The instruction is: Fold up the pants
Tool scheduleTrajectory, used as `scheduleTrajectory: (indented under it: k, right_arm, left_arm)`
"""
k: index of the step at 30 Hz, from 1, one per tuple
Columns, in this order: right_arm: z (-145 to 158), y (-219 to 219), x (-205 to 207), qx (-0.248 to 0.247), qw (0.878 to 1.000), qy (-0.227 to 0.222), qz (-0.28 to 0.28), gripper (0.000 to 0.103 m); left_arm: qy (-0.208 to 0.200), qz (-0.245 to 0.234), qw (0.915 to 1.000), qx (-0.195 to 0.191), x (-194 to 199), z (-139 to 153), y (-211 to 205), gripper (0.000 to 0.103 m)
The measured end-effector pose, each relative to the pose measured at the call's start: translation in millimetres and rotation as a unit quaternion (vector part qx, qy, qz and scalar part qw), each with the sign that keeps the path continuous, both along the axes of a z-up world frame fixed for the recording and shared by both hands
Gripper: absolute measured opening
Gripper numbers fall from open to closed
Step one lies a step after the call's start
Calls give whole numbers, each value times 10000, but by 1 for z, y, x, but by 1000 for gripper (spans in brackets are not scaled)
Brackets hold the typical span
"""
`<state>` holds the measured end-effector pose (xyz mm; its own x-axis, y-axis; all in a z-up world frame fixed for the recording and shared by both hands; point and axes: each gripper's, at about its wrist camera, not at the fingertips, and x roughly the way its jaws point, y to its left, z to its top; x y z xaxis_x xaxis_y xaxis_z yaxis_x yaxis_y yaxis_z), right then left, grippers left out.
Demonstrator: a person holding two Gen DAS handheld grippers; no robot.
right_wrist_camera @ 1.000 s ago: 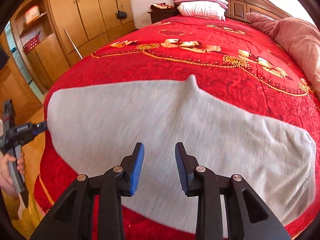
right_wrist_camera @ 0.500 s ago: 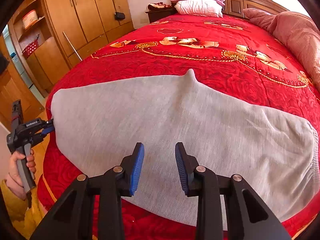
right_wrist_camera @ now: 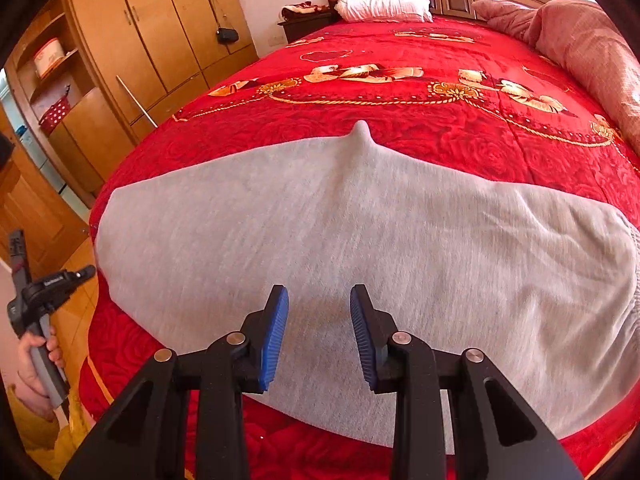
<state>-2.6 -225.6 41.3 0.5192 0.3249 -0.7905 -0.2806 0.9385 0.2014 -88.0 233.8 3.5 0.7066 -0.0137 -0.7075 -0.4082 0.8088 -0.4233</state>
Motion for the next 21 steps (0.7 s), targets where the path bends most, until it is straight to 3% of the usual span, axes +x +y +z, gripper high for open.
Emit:
scheduleTrajectory:
  k: [4, 6, 8, 13, 18, 21]
  right_arm:
    - [3, -6, 0, -1, 10000, -44, -85, 33]
    - [4, -11, 2, 59, 9998, -32, -168, 33]
    - [4, -15, 4, 142, 9996, -11, -251, 33]
    - [6, -20, 6, 97, 9991, -27, -403, 33]
    - [11, -36, 4, 74, 9977, -110, -664, 35]
    - [9, -50, 4, 62, 9960, -112, -880, 44]
  left_arm:
    - [469, 167, 9985, -232, 5, -25, 6, 3]
    - [408, 135, 9985, -334, 5, -24, 5, 3]
    - [281, 49, 9994, -198, 5, -14, 1, 6]
    - [-10, -554, 9977, 398, 20, 25, -30, 43]
    - [-44, -1339, 9884, 711, 47, 44, -78, 57]
    - [-9, -1790, 9806, 794, 65, 44, -112, 59]
